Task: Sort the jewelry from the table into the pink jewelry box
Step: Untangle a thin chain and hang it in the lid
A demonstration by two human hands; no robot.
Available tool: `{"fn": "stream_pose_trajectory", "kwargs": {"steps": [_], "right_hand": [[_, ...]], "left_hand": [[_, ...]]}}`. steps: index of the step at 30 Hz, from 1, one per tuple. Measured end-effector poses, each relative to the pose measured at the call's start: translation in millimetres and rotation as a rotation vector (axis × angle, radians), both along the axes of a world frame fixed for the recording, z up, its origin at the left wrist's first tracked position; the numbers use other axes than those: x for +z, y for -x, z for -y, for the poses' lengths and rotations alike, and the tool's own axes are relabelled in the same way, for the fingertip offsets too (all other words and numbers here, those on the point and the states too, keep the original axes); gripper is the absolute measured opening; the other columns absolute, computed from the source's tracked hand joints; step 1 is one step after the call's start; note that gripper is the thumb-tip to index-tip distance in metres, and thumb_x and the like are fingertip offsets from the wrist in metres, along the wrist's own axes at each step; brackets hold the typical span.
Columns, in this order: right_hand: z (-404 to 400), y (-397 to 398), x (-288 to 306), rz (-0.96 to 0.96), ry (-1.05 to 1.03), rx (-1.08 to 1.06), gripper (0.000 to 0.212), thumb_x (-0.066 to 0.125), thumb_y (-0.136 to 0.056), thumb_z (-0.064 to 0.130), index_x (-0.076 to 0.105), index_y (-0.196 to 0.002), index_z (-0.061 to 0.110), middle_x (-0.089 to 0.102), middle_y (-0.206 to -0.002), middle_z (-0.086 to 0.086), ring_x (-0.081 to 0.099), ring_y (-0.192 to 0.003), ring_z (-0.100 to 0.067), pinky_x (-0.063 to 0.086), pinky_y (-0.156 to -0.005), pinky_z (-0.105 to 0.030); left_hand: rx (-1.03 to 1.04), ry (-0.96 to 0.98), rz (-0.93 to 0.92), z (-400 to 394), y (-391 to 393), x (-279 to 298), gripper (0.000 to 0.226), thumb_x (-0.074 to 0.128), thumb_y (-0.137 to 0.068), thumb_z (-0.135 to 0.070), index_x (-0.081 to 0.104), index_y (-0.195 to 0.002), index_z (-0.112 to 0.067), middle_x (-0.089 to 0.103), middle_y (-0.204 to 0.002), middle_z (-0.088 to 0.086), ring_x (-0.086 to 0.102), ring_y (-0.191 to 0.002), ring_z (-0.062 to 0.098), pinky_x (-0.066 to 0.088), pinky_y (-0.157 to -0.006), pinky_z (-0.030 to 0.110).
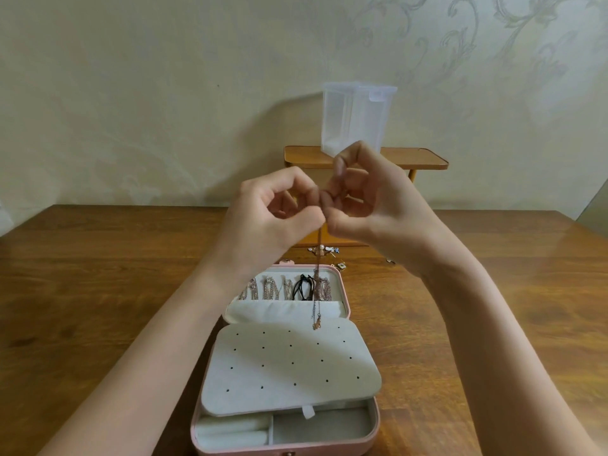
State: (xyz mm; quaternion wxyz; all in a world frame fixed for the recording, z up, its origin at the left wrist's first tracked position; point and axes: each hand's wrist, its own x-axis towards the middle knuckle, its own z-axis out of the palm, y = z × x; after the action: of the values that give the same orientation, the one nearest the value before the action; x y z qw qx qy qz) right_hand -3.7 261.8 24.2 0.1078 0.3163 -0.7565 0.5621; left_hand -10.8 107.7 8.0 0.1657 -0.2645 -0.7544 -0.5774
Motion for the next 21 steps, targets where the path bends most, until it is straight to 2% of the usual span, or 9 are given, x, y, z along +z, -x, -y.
{"fn": "stream_pose_trajectory", "kwargs": {"steps": [2,4,6,8,10,12,14,17,21], "right_hand": [[4.0,0.0,-0.7,-0.06,0.014,-0.046,0.027,0.061,-0.073,0.002,0.04,-0.087,0.013,0.052,-0.074,-0.004,0.045,-0.067,-0.011,0.044,-0.064,-0.026],[9.4,1.4,-2.6,-0.122,0.02,-0.105,0.028,0.06,-0.071,0.004,0.039,-0.083,0.018,0.052,-0.072,0.0,0.045,-0.065,-0.01,0.044,-0.064,-0.029],[13.4,2.8,-4.3,-0.168,0.017,-0.15,0.029,0.058,-0.069,0.004,0.038,-0.081,0.021,0.052,-0.071,0.002,0.045,-0.064,-0.012,0.044,-0.063,-0.033],[14.5,3.0,-5.7,-0.146,0.077,-0.146,0.03,0.058,-0.069,0.003,0.037,-0.081,0.02,0.052,-0.072,-0.001,0.045,-0.065,-0.012,0.042,-0.063,-0.031],[13.3,2.4,-5.8,-0.02,0.211,-0.062,0.029,0.059,-0.07,0.0,0.038,-0.082,0.017,0.054,-0.07,-0.002,0.045,-0.067,-0.015,0.04,-0.064,-0.028],[12.7,2.5,-5.5,0.165,0.348,0.048,0.028,0.058,-0.071,-0.003,0.038,-0.083,0.014,0.055,-0.068,-0.002,0.047,-0.071,-0.019,0.041,-0.066,-0.029],[12.1,4.5,-6.2,0.373,0.462,0.148,0.026,0.056,-0.071,-0.004,0.039,-0.082,0.012,0.056,-0.073,-0.009,0.051,-0.08,-0.025,0.045,-0.068,-0.029],[14.2,7.1,-7.2,0.538,0.501,0.199,0.023,0.054,-0.069,-0.001,0.043,-0.085,0.01,0.048,-0.086,-0.017,0.047,-0.087,-0.028,0.045,-0.069,-0.027],[18.7,6.7,-8.4,0.55,0.475,0.263,0.033,0.051,-0.069,0.0,0.045,-0.101,0.004,0.046,-0.081,-0.011,0.054,-0.077,-0.015,0.044,-0.074,-0.027]], "left_hand": [[0.0,-0.064,0.119,-1.5,0.2,0.5,0.009,0.058,-0.053,-0.034,0.061,-0.059,-0.028,0.049,-0.059,-0.003,0.041,-0.06,0.014,0.036,-0.058,0.026],[-0.057,-0.185,0.323,-4.7,-0.1,-0.4,0.002,0.059,-0.058,-0.024,0.06,-0.057,-0.026,0.048,-0.061,-0.002,0.039,-0.058,0.011,0.039,-0.055,0.021],[-0.178,-0.34,0.534,-9.0,-0.7,-0.9,0.014,0.054,-0.068,-0.015,0.056,-0.057,-0.023,0.045,-0.068,0.004,0.036,-0.059,0.011,0.04,-0.05,0.016],[-0.205,-0.422,0.558,-11.2,-1.7,-0.9,0.021,0.052,-0.072,-0.011,0.056,-0.054,-0.023,0.045,-0.07,0.002,0.038,-0.061,0.011,0.04,-0.051,0.016],[-0.1,-0.334,0.324,-11.1,-3.0,0.1,0.016,0.055,-0.068,-0.017,0.058,-0.054,-0.025,0.046,-0.067,-0.001,0.04,-0.061,0.011,0.038,-0.055,0.019],[0.016,-0.16,-0.039,-8.9,-5.9,1.5,0.007,0.058,-0.066,-0.023,0.057,-0.06,-0.025,0.047,-0.063,-0.003,0.041,-0.059,0.009,0.036,-0.056,0.018],[0.101,0.004,-0.305,-7.0,-6.3,0.6,0.005,0.054,-0.068,-0.018,0.055,-0.067,-0.014,0.048,-0.068,0.0,0.045,-0.061,0.012,0.04,-0.056,0.022],[0.136,0.063,-0.428,-7.8,-6.7,-0.2,0.006,0.052,-0.071,-0.011,0.054,-0.071,-0.006,0.047,-0.078,0.002,0.046,-0.069,0.015,0.046,-0.063,0.027],[0.18,0.076,-0.543,-9.8,-5.8,-2.7,0.005,0.051,-0.071,-0.003,0.049,-0.069,0.0,0.048,-0.075,0.009,0.047,-0.068,0.021,0.045,-0.061,0.032]]}}
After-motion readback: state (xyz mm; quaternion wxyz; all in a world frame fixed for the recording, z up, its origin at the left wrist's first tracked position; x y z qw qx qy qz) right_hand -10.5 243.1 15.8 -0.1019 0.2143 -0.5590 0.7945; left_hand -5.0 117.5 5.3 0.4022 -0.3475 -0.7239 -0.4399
